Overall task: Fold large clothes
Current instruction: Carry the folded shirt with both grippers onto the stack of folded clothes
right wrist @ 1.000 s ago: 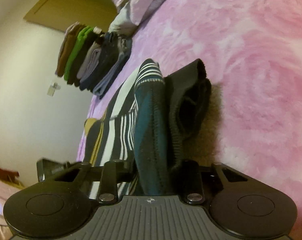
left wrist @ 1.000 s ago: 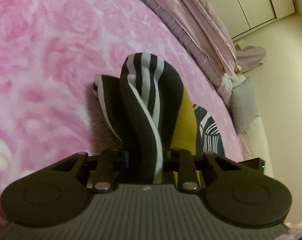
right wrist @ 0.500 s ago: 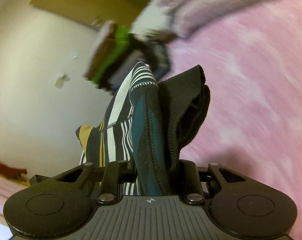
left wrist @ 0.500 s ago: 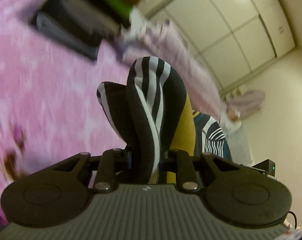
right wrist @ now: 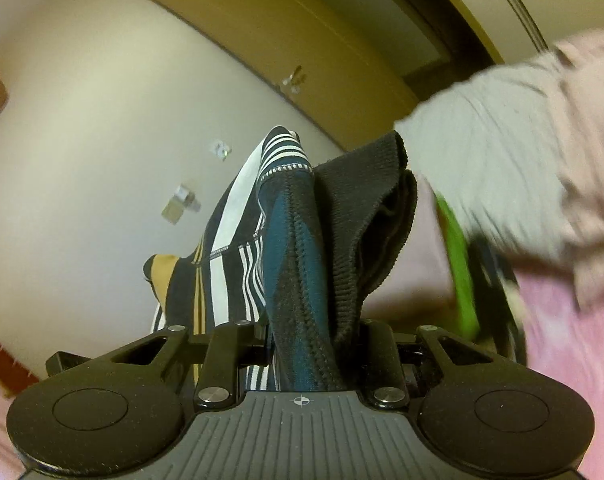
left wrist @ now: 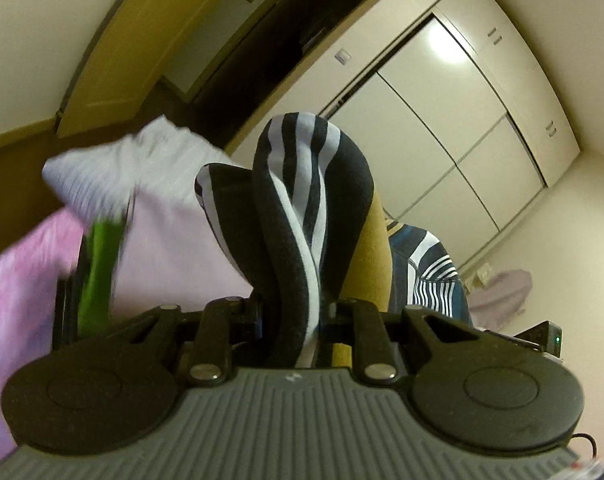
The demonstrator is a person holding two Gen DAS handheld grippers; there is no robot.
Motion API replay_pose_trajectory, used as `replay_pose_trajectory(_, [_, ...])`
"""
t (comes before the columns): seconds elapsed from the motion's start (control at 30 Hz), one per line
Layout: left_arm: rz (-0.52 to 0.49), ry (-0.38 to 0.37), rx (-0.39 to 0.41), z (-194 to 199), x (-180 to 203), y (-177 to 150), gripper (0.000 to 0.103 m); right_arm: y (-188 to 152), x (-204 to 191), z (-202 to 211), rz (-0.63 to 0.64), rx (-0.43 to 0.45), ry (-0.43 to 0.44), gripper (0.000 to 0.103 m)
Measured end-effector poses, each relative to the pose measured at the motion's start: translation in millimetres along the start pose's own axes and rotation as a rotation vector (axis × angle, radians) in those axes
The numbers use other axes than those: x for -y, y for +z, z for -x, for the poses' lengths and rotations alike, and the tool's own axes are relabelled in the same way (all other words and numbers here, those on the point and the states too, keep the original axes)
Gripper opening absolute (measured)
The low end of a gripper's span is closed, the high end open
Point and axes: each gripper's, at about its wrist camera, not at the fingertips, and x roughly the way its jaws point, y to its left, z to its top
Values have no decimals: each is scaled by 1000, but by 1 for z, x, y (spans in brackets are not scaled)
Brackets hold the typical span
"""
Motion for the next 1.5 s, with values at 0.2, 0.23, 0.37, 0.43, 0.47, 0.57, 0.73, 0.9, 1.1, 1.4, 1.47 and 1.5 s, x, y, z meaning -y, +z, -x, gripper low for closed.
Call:
replay_pose_trajectory(0.2, [60, 6, -27, -72, -47, 56, 18, 52, 13, -68, -41, -30, -79, 23])
replay_pose_trajectory(0.23, [67, 12, -33, -81, -55, 58, 18, 58, 19, -78, -47, -40, -95, 23])
replay_pose_trajectory(0.37, [120, 41, -42, -110, -87, 58, 19, 71, 49, -117, -63, -71, -143, 26])
replay_pose_trajectory(0.43, [121, 79, -39, -122, -104, 53, 21, 72, 64, -137, -54, -67, -190, 31])
replay_pose_trajectory(0.47, [130, 106, -48, -128, -112, 49, 21, 71, 71, -148, -57, -53, -235, 39])
replay_pose_trajectory(0.57, [163, 166, -57, -133, -136, 37, 27, 70, 81, -161, 5, 25, -349, 47])
replay_pose_trajectory(0.73, [36, 274, 35, -92, -119, 38, 28, 36, 29, -122, 321, 201, -424, 47])
replay_pose_trajectory(0.9, [-240, 248, 38, -63, -45, 20, 28, -33, -13, -100, 463, 192, -462, 47])
replay_pose_trajectory(1.1, [-510, 303, -77, -110, -8, -28, 18, -82, -14, -138, 613, 168, -543, 34])
replay_pose_trajectory(1.4, [-495, 414, -108, -132, -11, -37, 23, -72, 7, -160, 565, 99, -554, 37])
replay_pose_trajectory(1.47, [-473, 435, -91, -121, -3, -35, 24, -69, -5, -140, 545, 121, -527, 46])
replay_pose_trajectory(1.5, [-465, 448, -81, -112, 3, -37, 28, -70, -11, -127, 531, 139, -511, 50])
